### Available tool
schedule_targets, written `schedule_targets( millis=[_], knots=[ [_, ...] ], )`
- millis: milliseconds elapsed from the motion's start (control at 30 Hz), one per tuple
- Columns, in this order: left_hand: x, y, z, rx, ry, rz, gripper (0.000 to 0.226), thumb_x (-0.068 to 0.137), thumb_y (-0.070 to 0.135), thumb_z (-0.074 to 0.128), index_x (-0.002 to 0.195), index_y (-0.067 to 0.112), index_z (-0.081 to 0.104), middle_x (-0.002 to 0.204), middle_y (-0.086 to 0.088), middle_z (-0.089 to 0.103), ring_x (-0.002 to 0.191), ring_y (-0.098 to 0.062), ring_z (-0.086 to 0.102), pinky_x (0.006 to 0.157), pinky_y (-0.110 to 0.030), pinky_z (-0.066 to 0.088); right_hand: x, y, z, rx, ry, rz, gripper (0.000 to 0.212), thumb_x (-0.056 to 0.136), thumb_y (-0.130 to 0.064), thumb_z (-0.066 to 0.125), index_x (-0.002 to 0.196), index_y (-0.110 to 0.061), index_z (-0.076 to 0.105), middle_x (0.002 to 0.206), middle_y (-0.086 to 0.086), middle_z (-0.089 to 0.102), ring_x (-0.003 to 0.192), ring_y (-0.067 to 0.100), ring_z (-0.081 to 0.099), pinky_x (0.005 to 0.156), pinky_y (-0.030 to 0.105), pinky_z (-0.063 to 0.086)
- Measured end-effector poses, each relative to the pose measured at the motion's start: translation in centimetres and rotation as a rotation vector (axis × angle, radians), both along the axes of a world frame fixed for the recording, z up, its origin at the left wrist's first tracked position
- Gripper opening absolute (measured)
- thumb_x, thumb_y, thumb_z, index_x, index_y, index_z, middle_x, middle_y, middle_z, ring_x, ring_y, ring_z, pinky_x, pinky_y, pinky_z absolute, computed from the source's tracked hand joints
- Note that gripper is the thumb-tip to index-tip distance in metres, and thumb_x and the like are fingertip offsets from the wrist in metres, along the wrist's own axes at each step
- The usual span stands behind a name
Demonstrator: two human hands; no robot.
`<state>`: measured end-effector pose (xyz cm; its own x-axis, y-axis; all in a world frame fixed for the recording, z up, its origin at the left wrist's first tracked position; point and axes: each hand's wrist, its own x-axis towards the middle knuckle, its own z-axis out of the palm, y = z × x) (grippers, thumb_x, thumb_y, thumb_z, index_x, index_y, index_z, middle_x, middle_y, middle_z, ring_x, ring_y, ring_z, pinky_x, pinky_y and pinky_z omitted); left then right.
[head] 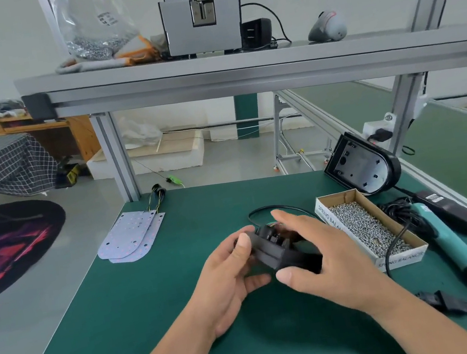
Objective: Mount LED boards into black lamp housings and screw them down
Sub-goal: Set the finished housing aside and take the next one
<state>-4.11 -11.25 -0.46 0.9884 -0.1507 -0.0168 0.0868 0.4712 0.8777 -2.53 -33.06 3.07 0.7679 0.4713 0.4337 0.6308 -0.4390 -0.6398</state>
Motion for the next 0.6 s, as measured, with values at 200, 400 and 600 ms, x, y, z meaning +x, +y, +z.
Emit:
schedule_targets(
  millis=[200, 400, 600],
  knots=[
    [0.3, 1.0, -0.3, 0.151, -0.118, -0.068, 0.088, 0.067, 0.053, 0.099, 0.146, 0.037, 0.063, 0.122, -0.012, 0.062, 0.107, -0.025, 0.059, 0.094, -0.035, 0.055, 0.4, -0.9, 0.6, 0.122, 0.174, 0.052, 0.083, 0.078, -0.055, 0.076, 0.154, -0.043, 0.044, 0.140, -0.023, 0.062, 0.139, 0.006, 0.052, 0.105, 0.011, 0.039],
    [0.3, 1.0, -0.5, 0.218, -0.172, -0.077, 0.082, 0.069, 0.057, 0.097, 0.141, 0.030, 0.067, 0.114, -0.001, 0.066, 0.090, -0.019, 0.056, 0.080, -0.034, 0.054, 0.7, -1.3, 0.9, 0.126, 0.232, 0.120, 0.068, 0.084, -0.060, 0.072, 0.146, -0.038, 0.051, 0.142, -0.029, 0.059, 0.139, 0.001, 0.052, 0.105, 0.012, 0.043],
    [0.3, 1.3, 0.1, 0.402, -0.255, 0.008, 0.086, 0.068, 0.066, 0.092, 0.136, 0.020, 0.066, 0.096, 0.001, 0.067, 0.076, -0.015, 0.052, 0.069, -0.027, 0.048, 1.0, -1.6, 0.6, 0.051, 0.095, 0.057, 0.083, 0.089, -0.079, 0.057, 0.154, -0.028, 0.050, 0.147, -0.022, 0.059, 0.140, 0.003, 0.052, 0.113, 0.027, 0.043]
  ],
)
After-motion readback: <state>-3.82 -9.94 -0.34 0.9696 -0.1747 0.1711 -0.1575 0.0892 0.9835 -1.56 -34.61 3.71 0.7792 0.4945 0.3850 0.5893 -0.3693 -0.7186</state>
